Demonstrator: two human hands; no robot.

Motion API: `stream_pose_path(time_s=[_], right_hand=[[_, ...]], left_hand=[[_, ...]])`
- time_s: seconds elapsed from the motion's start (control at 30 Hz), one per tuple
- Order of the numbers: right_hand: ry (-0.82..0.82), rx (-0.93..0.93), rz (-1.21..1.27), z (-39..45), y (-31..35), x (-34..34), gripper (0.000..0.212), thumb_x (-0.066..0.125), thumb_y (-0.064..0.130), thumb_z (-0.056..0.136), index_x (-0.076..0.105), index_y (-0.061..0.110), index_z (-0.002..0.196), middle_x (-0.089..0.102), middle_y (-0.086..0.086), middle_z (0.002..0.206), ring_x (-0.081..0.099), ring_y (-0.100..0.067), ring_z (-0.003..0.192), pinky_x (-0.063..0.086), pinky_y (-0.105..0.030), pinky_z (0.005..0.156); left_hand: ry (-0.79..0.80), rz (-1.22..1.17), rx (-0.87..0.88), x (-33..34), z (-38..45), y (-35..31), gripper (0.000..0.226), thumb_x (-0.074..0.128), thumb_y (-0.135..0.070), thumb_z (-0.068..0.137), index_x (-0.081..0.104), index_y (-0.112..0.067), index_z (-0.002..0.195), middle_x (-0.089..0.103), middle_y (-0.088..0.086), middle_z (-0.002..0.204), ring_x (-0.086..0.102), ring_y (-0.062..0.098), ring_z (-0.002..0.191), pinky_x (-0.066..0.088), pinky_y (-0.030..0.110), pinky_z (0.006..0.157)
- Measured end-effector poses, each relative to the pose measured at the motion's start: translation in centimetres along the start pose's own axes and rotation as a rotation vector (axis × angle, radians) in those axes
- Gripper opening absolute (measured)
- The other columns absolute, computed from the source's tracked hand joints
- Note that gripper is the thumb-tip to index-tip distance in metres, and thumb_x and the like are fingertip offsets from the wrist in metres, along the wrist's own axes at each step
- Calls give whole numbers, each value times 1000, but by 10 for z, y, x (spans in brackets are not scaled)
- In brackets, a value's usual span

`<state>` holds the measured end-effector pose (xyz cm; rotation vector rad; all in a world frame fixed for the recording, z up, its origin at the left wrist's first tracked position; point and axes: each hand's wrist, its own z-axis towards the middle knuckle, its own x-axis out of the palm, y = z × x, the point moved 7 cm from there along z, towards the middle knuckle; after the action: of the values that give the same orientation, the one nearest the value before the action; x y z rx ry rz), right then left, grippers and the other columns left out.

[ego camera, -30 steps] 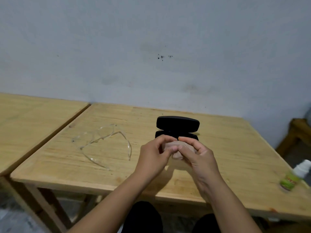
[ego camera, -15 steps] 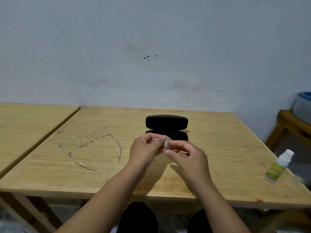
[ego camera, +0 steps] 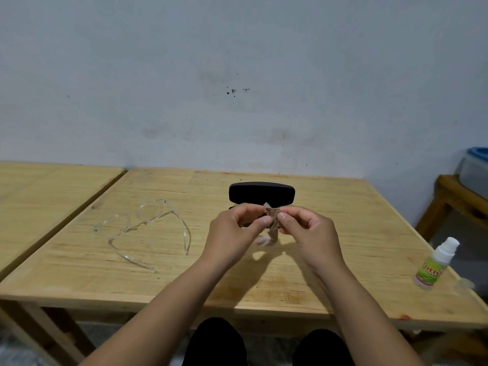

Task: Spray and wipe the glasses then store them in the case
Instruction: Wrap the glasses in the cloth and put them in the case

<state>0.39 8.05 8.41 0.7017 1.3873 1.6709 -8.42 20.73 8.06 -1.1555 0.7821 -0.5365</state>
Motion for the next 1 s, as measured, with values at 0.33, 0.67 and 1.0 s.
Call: stream_pose_path(time_s=[0.33,0.67,1.0], right_hand=[[144,67,200,11,10,3,16,60,6,87,74,14,86,75,-2,84,68,-12,77,53,-23,73],[104,65,250,17,25,-5,13,57,5,89,68,9,85,69,-7,78,63,-13,69,53,-19,66],[-6,53,298,22,41,-28,12,55,6,91,66,6,87,65,-3,73,58,-12,66,52,-19,61]], left_hand=[[-58,-60,63,5,5,-22,8,74,-26,76,71,-26,84,74,-5,75,70,4,73,56,25,75],[-79,-103,92,-3,13,-37,3,70,-26,81,71,-27,78,75,1,76,70,14,79,55,39,84],[-118,-232,69,-22,14,-42,11,65,-18,86,64,-25,95,75,2,78,72,13,76,57,33,83]])
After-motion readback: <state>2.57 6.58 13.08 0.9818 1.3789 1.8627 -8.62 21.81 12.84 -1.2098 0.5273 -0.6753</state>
